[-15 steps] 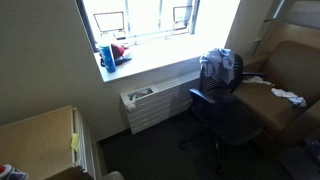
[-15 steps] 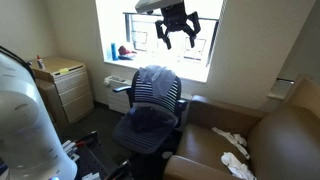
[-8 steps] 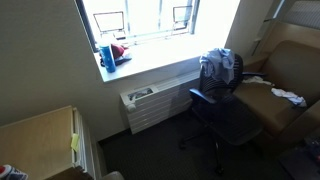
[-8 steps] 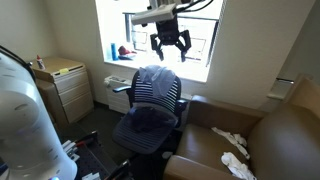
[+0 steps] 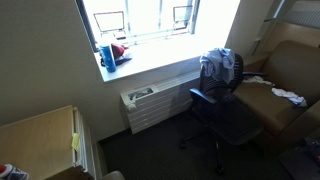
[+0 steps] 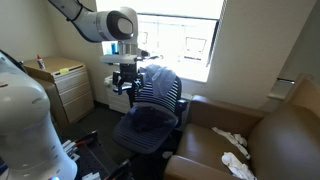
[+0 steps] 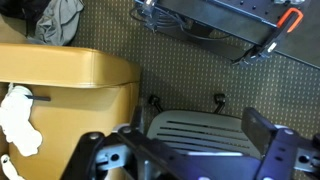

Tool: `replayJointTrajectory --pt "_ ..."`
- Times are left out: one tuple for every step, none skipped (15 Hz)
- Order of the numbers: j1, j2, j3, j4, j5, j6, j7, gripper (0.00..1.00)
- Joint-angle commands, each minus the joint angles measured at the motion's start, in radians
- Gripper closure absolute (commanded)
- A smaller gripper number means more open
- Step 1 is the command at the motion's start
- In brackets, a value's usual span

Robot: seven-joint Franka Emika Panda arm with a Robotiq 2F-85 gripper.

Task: Put the cloth on the head rest

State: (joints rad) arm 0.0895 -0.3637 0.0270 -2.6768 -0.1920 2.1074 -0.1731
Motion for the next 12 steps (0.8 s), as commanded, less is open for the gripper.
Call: replayJointTrajectory --pt "-0.003 0.004 0.009 0.004 0.003 -0.001 0.002 0.0" --pt "-0.007 0.0 0.005 0.008 0.003 -0.001 0.001 0.0" --pt "-0.053 -0.035 0.024 -0.009 -0.105 -0.006 0.079 0.0" --pt "-0.077 -0.018 0.026 -0.016 -0.175 -0.02 0.098 0.0" --pt "-0.075 0.05 0.013 -0.026 -0.191 -0.008 0.086 0.0" --pt "-0.075 0.113 0.016 -0.045 -0.218 0.045 0.114 0.0" --pt "-0.05 0.179 0.0 -0.051 -0.171 0.079 0.069 0.0" --pt "-0.029 0.227 -0.004 -0.062 -0.14 0.13 0.027 0.0" --pt "-0.012 0.298 0.001 -0.055 -0.106 0.19 -0.001 0.0" --pt "0.004 0.362 0.011 -0.045 -0.067 0.24 -0.033 0.0" --pt "0.017 0.429 0.021 -0.02 -0.024 0.277 -0.078 0.0" --pt "0.028 0.495 0.036 0.009 0.032 0.304 -0.128 0.0"
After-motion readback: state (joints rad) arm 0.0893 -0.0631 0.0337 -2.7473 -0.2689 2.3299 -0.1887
